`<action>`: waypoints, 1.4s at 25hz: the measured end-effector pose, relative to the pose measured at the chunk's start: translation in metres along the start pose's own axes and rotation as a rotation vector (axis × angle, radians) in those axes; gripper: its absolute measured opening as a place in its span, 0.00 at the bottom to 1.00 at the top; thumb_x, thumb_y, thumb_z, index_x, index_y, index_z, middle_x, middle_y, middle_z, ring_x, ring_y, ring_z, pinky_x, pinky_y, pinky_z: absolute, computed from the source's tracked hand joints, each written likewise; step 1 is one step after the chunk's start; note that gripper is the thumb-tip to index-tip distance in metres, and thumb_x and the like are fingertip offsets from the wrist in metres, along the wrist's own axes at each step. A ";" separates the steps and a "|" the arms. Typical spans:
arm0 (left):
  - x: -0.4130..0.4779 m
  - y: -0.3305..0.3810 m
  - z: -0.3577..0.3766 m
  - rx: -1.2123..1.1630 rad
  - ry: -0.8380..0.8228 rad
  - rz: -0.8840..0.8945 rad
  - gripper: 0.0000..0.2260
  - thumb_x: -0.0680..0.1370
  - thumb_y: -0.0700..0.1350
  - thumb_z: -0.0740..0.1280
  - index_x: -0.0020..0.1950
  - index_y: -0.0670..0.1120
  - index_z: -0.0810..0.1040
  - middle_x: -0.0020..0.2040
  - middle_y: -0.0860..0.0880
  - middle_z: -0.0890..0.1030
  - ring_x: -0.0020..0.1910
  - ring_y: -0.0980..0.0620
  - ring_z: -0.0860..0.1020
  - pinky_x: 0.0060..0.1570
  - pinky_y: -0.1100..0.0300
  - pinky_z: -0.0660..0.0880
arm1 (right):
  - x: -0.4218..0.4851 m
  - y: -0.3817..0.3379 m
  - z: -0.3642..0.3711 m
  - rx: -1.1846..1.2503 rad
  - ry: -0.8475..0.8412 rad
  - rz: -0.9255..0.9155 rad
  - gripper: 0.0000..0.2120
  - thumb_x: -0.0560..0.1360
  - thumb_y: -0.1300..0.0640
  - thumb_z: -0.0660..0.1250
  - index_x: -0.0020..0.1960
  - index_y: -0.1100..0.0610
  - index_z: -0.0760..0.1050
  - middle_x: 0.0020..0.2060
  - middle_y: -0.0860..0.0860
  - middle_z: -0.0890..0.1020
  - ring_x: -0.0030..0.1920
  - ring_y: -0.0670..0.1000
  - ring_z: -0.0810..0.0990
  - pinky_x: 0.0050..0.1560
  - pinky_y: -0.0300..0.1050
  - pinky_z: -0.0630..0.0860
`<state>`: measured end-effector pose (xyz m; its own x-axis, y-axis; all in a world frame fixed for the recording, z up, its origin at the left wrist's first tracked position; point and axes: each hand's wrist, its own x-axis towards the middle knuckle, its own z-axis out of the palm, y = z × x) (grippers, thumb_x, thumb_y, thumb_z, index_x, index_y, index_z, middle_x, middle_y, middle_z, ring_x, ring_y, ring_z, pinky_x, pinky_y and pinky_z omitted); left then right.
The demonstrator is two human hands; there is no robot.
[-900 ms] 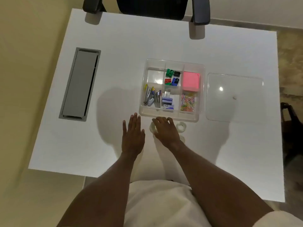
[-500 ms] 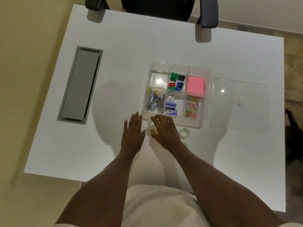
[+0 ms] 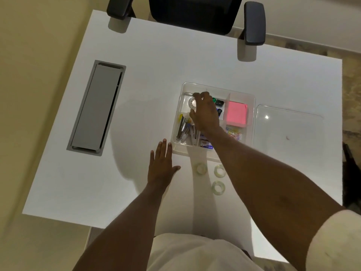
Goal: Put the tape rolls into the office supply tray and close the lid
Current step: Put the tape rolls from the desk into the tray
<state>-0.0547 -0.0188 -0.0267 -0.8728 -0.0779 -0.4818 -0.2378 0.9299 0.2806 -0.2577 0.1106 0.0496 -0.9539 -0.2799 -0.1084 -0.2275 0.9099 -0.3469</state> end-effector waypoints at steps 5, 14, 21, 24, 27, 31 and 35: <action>0.008 0.003 0.002 -0.046 -0.017 -0.038 0.47 0.77 0.61 0.71 0.85 0.47 0.46 0.86 0.46 0.42 0.85 0.45 0.42 0.83 0.41 0.49 | 0.049 -0.002 0.008 -0.038 -0.217 0.034 0.21 0.77 0.66 0.67 0.69 0.62 0.69 0.63 0.60 0.72 0.63 0.60 0.73 0.57 0.54 0.77; 0.014 0.004 0.004 -0.073 -0.043 -0.075 0.47 0.77 0.60 0.72 0.85 0.48 0.47 0.86 0.46 0.42 0.85 0.45 0.41 0.83 0.41 0.46 | 0.072 -0.001 0.033 -0.232 -0.205 -0.015 0.16 0.79 0.66 0.64 0.66 0.61 0.70 0.59 0.58 0.76 0.59 0.59 0.78 0.52 0.53 0.77; 0.010 0.004 0.003 -0.070 -0.010 -0.064 0.47 0.76 0.60 0.72 0.85 0.48 0.49 0.86 0.46 0.44 0.85 0.45 0.43 0.83 0.40 0.48 | 0.041 0.002 0.015 -0.142 -0.106 -0.024 0.17 0.74 0.67 0.67 0.62 0.61 0.74 0.56 0.57 0.78 0.55 0.58 0.78 0.52 0.51 0.75; 0.007 0.005 -0.003 -0.066 -0.008 -0.055 0.46 0.76 0.60 0.72 0.85 0.47 0.49 0.86 0.46 0.45 0.85 0.45 0.43 0.83 0.40 0.49 | 0.009 0.000 0.006 -0.126 -0.036 -0.065 0.16 0.74 0.65 0.69 0.61 0.61 0.76 0.56 0.57 0.80 0.55 0.58 0.78 0.53 0.52 0.75; 0.001 0.007 -0.008 -0.054 0.000 -0.047 0.46 0.77 0.59 0.72 0.85 0.46 0.49 0.86 0.45 0.45 0.85 0.44 0.44 0.83 0.40 0.50 | -0.039 0.001 0.008 -0.106 0.088 -0.185 0.14 0.73 0.62 0.73 0.58 0.60 0.78 0.50 0.56 0.82 0.48 0.56 0.79 0.47 0.51 0.76; 0.000 0.012 -0.014 -0.060 -0.015 -0.058 0.46 0.77 0.58 0.73 0.85 0.47 0.49 0.86 0.45 0.45 0.85 0.44 0.44 0.83 0.39 0.49 | -0.111 0.012 0.024 -0.061 0.079 -0.265 0.11 0.75 0.58 0.71 0.57 0.57 0.77 0.49 0.54 0.82 0.48 0.52 0.79 0.50 0.48 0.78; -0.002 0.016 -0.014 -0.045 -0.012 -0.070 0.46 0.77 0.58 0.72 0.85 0.47 0.48 0.86 0.45 0.45 0.85 0.43 0.44 0.83 0.38 0.49 | -0.182 0.029 0.041 -0.047 0.011 -0.203 0.12 0.73 0.53 0.75 0.53 0.55 0.78 0.48 0.52 0.83 0.48 0.53 0.81 0.49 0.49 0.80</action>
<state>-0.0629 -0.0084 -0.0094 -0.8485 -0.1375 -0.5111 -0.3169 0.9054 0.2826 -0.0829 0.1758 0.0211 -0.8896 -0.4556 -0.0307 -0.4237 0.8486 -0.3167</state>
